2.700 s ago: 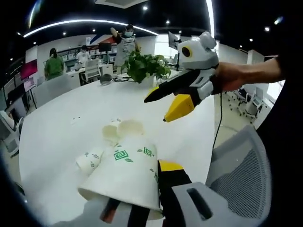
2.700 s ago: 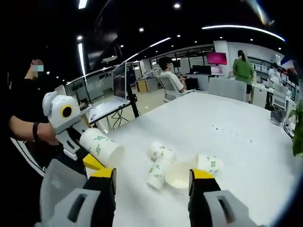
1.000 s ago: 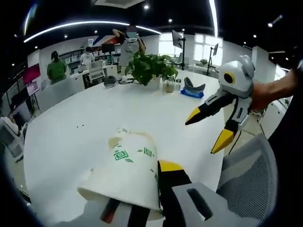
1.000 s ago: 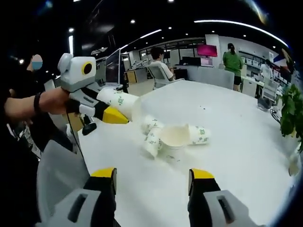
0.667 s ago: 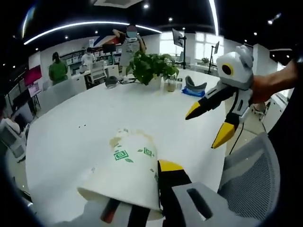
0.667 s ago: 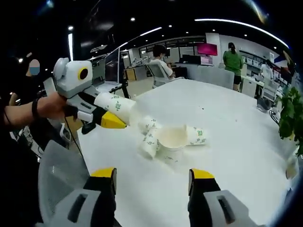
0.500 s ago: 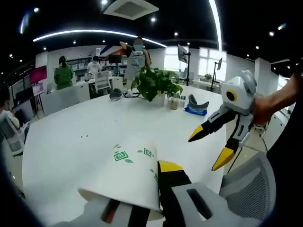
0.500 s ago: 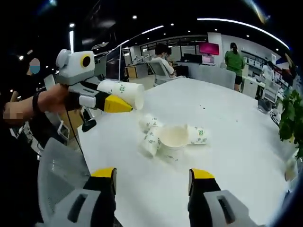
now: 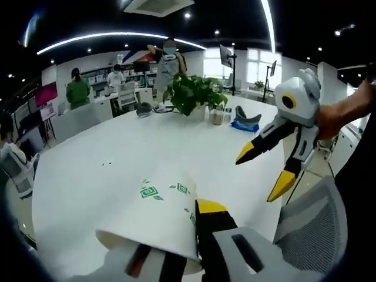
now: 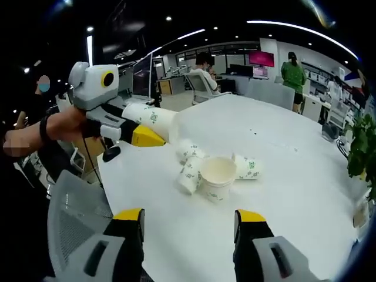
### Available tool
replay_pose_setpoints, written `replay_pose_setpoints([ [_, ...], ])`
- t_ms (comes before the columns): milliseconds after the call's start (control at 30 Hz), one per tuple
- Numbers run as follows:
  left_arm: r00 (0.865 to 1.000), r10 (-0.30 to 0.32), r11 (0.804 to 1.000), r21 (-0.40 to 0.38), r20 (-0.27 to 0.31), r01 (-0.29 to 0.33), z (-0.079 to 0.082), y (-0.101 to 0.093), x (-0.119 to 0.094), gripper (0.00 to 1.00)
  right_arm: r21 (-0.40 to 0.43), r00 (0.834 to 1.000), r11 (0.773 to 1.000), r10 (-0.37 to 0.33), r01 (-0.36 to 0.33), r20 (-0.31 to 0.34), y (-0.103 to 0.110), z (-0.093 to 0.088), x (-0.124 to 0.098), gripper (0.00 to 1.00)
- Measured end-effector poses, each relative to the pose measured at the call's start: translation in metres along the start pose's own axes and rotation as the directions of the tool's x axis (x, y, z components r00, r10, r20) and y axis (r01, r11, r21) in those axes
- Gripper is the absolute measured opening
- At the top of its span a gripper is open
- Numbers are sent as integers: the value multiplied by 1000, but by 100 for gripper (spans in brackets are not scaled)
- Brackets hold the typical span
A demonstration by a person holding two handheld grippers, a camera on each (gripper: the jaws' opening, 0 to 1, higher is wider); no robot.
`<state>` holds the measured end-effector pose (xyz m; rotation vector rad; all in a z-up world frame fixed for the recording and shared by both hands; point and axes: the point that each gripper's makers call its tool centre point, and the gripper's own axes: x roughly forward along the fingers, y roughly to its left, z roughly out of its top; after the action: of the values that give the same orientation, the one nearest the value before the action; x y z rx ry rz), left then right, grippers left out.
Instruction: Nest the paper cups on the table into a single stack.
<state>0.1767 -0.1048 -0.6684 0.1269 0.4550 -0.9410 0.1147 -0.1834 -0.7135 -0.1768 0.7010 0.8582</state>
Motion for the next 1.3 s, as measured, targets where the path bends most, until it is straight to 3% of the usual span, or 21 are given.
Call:
replay_pose_setpoints([
  [100,1000,11,1000,5,-7,-11,-4,2,3,0,-2,1000,1000,0,0,-8,1,-1,0,62],
  [233,993,8,998,63,-119,0,-31,-2,0,0,0,1000,1000,2,-2,-10,3,-1,-1,62],
  [300,992,14,998,63,-122,-6,-37,3,-3,0,-3,1000,1000,1,-1,-10,3,0,-1,62],
  [400,993,30,997,72,-116,-22,-30,7,-12,0,0,1000,1000,0,0,-7,3,1,0,62],
  [500,998,45,998,43,-32,-44,-12,13,-17,0,3,1000,1000,5,-5,-9,5,1,2,62],
  [567,997,49,998,40,-59,-46,-19,16,-18,0,2,1000,1000,7,-7,-13,6,0,3,62],
  [600,990,64,996,74,-128,-55,-34,19,-19,0,-1,1000,1000,10,-10,-13,7,1,4,62],
  [633,985,66,995,81,-157,-54,-41,19,-19,0,-1,1000,1000,11,-11,-13,7,1,5,61],
  [700,984,62,996,66,-167,-52,-47,19,-17,0,-2,1000,1000,13,-13,-8,6,3,6,61],
  [833,988,52,997,68,-145,-43,-38,8,-13,0,0,1000,1000,12,-12,-1,4,5,6,61],
  [1133,999,14,1000,22,-36,-13,-8,-11,0,0,13,1000,1000,5,-5,-5,1,-5,0,61],
  [1300,995,3,998,57,-97,3,-19,-19,2,0,22,1000,1000,-1,1,-1,-4,-7,-2,61],
])
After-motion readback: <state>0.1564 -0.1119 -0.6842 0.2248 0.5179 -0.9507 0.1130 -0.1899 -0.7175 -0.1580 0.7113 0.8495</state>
